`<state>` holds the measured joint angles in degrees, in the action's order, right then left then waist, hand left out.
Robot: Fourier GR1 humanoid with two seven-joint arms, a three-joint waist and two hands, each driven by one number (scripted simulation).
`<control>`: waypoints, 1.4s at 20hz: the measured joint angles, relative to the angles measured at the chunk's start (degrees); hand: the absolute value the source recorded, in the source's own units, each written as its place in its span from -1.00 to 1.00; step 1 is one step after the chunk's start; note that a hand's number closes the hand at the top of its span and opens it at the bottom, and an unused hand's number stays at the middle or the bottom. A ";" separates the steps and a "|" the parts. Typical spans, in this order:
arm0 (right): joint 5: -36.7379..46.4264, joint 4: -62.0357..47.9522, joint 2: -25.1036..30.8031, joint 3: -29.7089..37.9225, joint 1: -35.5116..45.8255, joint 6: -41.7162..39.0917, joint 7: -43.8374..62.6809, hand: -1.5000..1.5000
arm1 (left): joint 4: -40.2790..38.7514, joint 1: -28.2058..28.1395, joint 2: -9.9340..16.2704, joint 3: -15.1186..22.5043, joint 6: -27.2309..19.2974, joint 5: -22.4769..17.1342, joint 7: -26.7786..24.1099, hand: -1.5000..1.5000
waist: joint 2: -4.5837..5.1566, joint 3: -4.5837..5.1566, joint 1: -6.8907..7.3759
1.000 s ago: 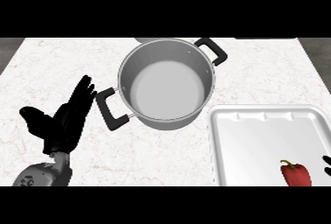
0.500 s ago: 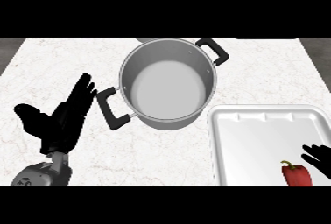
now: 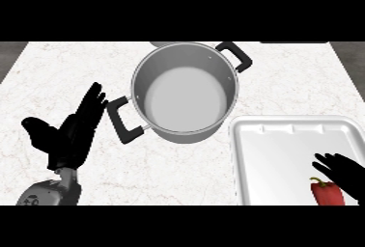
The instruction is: Pick the bell pepper from the tray and place it in the pot
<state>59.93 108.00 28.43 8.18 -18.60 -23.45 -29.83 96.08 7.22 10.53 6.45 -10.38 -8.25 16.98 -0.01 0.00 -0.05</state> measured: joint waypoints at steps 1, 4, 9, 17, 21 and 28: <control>0.82 0.37 -0.26 -0.23 0.42 -0.61 0.86 -1.00 | -0.20 -0.22 0.23 -0.59 0.65 -0.26 -0.23 0.00 | 0.01 -0.02 0.00; 4.26 -1.33 -1.62 -1.60 1.29 0.39 2.23 -1.00 | 0.81 -0.65 -0.86 -0.11 0.17 0.97 0.31 0.00 | -0.01 -0.01 0.01; 8.04 -4.63 -2.60 -2.55 2.52 1.91 1.65 -1.00 | 1.79 -0.50 -0.93 -1.72 1.66 0.68 1.81 0.00 | -0.02 0.00 -0.02; 7.47 -7.53 -3.88 -3.39 4.61 2.69 -3.08 1.00 | 0.84 -0.12 -1.50 -3.16 3.16 1.13 1.35 0.00 | -0.04 0.06 -0.07; 7.79 -8.45 -5.57 -4.35 5.65 4.86 -4.77 1.00 | 2.28 -1.37 -1.42 -3.86 4.21 1.00 1.63 0.00 | -0.06 0.07 -0.01; 8.95 -8.69 -10.62 -5.28 11.36 -1.10 3.15 1.00 | 2.79 -0.68 -3.10 -3.13 3.45 2.73 3.15 0.00 | 0.05 0.06 0.27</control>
<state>68.87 99.31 17.81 2.90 -7.23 -24.56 -26.69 98.87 6.54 7.43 3.32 -6.93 -5.52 20.13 0.05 0.06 0.22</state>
